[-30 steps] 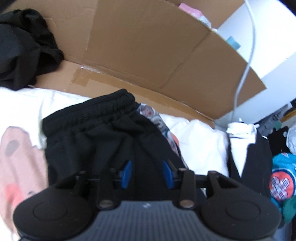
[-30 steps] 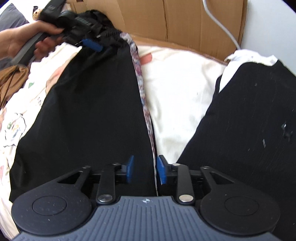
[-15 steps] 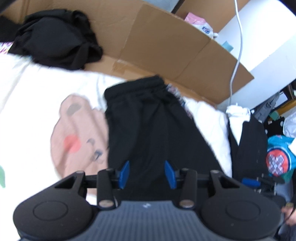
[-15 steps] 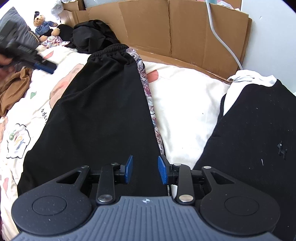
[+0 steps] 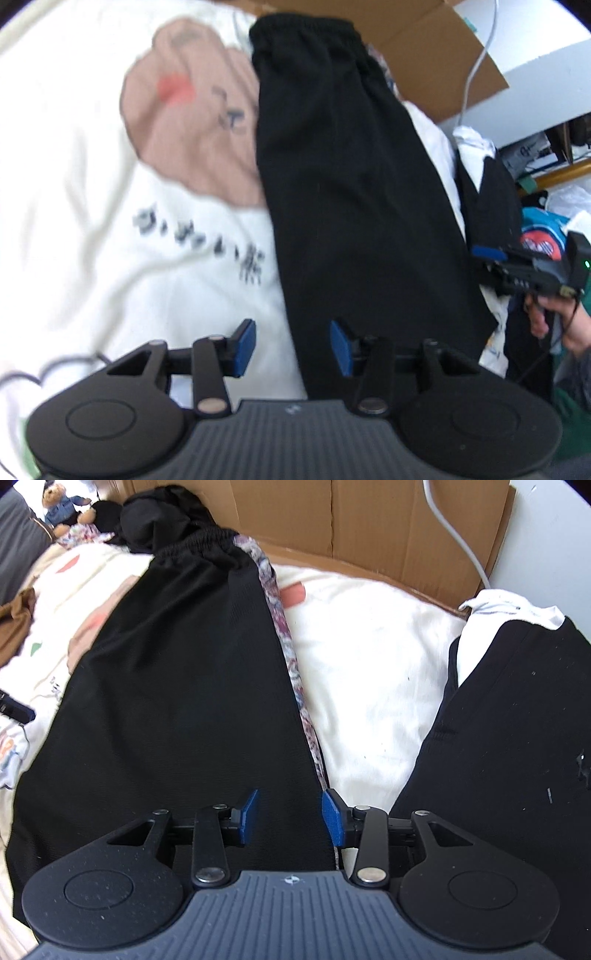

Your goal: Fold clothes

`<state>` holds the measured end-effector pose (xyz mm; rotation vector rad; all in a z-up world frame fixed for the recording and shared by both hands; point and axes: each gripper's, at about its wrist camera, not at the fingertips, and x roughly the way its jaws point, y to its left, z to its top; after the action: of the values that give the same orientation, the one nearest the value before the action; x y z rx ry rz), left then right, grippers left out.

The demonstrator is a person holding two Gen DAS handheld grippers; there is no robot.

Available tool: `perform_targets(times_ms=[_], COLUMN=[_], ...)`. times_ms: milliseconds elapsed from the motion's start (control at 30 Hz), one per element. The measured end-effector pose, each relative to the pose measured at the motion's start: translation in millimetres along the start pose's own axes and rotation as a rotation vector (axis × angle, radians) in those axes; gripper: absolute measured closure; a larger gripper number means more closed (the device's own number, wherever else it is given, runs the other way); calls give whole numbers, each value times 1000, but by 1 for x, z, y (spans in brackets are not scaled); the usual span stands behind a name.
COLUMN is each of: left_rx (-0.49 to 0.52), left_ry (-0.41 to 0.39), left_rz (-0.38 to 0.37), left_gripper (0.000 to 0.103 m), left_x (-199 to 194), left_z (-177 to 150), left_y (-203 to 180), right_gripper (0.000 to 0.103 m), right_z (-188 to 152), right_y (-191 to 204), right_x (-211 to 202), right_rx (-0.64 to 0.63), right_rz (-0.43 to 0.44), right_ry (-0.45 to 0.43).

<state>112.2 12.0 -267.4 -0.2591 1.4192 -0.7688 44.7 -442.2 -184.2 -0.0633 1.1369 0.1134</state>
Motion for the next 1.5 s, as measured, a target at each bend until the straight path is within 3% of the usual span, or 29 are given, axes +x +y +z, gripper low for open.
perform_targets(times_ms=[233,400,567,600,633,733,967,1167,1233,1333,1500], left_rx=[3,-47,-25,-34,-44,-75,-39,-19,-43,-73,-78], left_ry=[75,59,36,32,30,35,17,13,22,43,88], left_rz=[-49,-81,-115,-117,-118,-138,-129,-3,-28,-106,-185], left_gripper=[57,62,63,70,84,98,100,103,102,90,81], left_x=[15,19,23,24,24,27,-1,-8,-8,-6,5], left_z=[-19,-24,-26,-27,-29,-33,-36,-34,-35,-38,-46], left_y=[6,12,10,13,16,22,27,32,34,31,19], right_gripper=[60,60,60,60,60,60,60,60,60,60,60], right_z=[-2,-4,-11,-13,-14,-20,-29,-33,-33,-34,-43], right_y=[5,8,5,5,5,4,-5,-3,-3,-3,-13], right_x=[10,13,15,16,17,19,16,15,14,7,-10], right_rx=[-39,-69,-63,-62,-68,-85,-65,-79,-83,-89,-56], right_rz=[-15,-36,-40,-40,-44,-51,-31,-29,-31,-17,43], right_ry=[37,53,76,81,88,110,115,111,109,105,100])
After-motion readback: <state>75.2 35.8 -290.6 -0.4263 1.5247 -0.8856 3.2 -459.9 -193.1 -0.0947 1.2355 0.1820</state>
